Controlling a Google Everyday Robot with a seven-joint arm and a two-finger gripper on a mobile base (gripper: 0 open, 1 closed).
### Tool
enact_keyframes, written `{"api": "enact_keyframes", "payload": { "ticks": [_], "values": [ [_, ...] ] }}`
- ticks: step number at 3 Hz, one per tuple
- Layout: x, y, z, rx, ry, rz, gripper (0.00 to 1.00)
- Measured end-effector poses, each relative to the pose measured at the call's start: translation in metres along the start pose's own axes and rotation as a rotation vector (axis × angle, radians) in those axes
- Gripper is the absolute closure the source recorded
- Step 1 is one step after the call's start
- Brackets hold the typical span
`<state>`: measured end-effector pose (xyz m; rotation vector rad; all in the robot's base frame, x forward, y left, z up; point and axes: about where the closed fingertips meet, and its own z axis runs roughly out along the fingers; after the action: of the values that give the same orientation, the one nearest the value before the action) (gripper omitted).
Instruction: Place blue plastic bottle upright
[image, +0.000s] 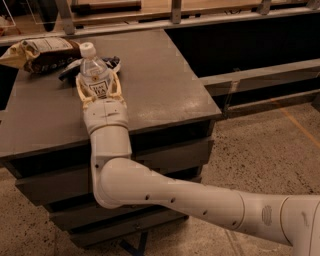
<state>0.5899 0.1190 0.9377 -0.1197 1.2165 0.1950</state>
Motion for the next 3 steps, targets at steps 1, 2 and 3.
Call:
{"api": "enact_keyframes", "payload": {
  "ticks": [1, 2, 3],
  "values": [
    [0.0023, 0.0016, -0.0008, 0.007, 0.005, 0.011, 0.59],
    [0.0043, 0.0026, -0.0012, 0.007, 0.01, 0.019, 0.36],
    [0.0057, 0.0042, -0.0013, 0.003, 0.015, 0.025, 0.13]
  ]
}}
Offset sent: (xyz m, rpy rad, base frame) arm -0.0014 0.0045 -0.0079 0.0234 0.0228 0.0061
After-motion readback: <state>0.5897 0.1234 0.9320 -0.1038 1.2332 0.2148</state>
